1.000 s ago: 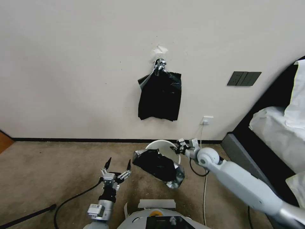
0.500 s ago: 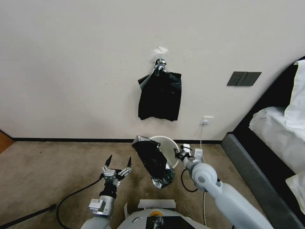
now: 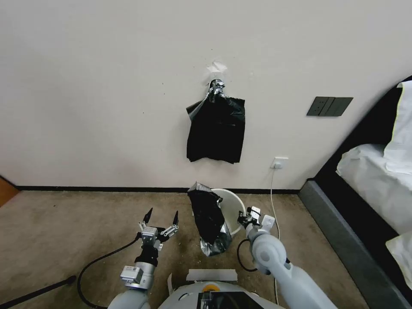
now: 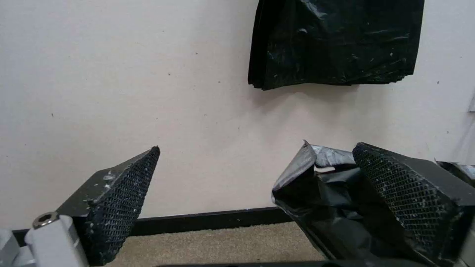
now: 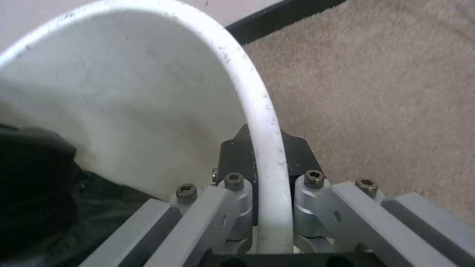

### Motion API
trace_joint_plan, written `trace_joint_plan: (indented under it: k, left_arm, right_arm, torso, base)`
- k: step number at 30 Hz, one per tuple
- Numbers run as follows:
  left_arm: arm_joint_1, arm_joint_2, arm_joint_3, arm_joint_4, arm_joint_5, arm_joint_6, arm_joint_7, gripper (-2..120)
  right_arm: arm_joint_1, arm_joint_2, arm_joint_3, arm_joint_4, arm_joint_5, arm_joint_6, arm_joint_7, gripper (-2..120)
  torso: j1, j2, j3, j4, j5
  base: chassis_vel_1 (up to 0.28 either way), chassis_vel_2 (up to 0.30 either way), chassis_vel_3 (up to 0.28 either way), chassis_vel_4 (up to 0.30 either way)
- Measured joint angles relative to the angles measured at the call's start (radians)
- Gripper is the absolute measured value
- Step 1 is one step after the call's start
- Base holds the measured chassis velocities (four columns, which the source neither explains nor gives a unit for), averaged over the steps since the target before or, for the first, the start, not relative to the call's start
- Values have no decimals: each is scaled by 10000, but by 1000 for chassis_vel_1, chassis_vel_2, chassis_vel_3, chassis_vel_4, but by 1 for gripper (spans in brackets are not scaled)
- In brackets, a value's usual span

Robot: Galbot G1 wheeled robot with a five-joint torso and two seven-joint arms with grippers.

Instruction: Place a trash bag onto the trash bin.

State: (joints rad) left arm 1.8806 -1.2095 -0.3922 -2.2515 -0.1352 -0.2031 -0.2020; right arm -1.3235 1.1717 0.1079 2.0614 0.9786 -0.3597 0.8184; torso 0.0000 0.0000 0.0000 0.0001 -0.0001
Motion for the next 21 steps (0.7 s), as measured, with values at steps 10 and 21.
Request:
trace_joint_plan:
  k: [10, 21]
  left_arm:
    - [-65, -11, 107, 127, 17, 14, 0, 100]
    - [-54, -53, 216, 104, 28, 57, -28, 100]
  right_arm:
    - [-240, 159, -195, -161, -195, 8, -163, 7]
    - [-427, -531, -32, 749, -665, -41, -593, 44]
  torso:
    - [0, 0, 0, -1, 1]
    - [0, 0, 0, 0, 1]
  base:
    - [0, 0, 0, 0]
    - [0, 0, 0, 0]
